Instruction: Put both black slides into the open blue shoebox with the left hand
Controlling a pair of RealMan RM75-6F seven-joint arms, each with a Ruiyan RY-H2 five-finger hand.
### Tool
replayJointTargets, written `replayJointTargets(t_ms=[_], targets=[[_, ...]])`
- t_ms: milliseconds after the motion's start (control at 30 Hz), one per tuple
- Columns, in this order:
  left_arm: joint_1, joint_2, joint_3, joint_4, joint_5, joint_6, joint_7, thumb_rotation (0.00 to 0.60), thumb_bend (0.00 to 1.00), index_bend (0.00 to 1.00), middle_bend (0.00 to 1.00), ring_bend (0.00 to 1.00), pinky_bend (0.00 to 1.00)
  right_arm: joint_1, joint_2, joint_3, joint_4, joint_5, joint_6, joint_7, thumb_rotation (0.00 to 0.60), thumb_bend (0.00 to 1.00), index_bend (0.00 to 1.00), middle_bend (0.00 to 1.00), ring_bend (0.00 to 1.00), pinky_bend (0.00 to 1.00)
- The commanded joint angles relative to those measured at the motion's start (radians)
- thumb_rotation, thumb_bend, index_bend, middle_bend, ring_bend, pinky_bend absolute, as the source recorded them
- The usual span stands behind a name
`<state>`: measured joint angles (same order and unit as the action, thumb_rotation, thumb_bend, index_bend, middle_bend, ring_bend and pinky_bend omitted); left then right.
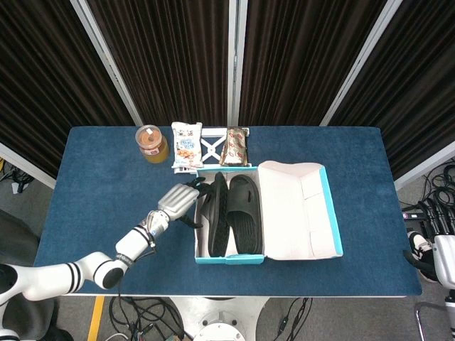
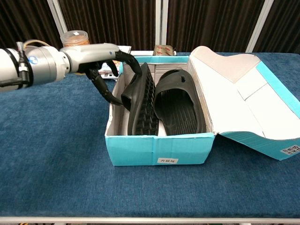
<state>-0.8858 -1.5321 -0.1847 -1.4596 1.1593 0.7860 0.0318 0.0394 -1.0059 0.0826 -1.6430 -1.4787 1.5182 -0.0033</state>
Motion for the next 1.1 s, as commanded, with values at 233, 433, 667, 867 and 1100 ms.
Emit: replayJointTargets(t_ms=[233, 433, 667, 867, 1100], targets=[[0.200, 0.181, -0.025, -0.090, 0.000, 0.275, -0.077, 0.600, 0.00, 0.25, 0.18, 0.04, 0.25, 0.013, -0.003, 0.007, 0.026, 0.022, -0.034, 0.048, 0.600, 0.05, 0.00, 0.03, 0.00, 0.00], [0.364, 0.251, 0.036, -0.041, -0.062, 0.451, 0.029, 0.600, 0.00, 0.25, 0.18, 0.04, 0.18, 0.036, -0.009, 0.019, 0.072, 0.033, -0.076, 0.147, 0.600, 0.07, 0.00, 0.04, 0.00, 0.00], [0.555, 0.303, 0.128, -0.072, -0.023, 0.652, 0.081, 0.600, 0.00, 0.25, 0.18, 0.04, 0.12, 0.052, -0.008, 0.002, 0.086, -0.030, -0.084, 0.260, 0.600, 0.07, 0.00, 0.05, 0.00, 0.00], [0.673, 0.340, 0.195, -0.167, 0.047, 0.745, 0.057, 0.600, 0.00, 0.25, 0.18, 0.04, 0.12, 0.036, -0.019, -0.006, 0.076, -0.056, -0.037, 0.240, 0.600, 0.07, 0.00, 0.05, 0.00, 0.00], [0.747, 0.342, 0.242, -0.197, 0.163, 0.814, 0.057, 0.600, 0.00, 0.25, 0.18, 0.04, 0.10, 0.017, -0.020, -0.019, 0.059, -0.071, -0.006, 0.237, 0.600, 0.07, 0.00, 0.06, 0.00, 0.00]])
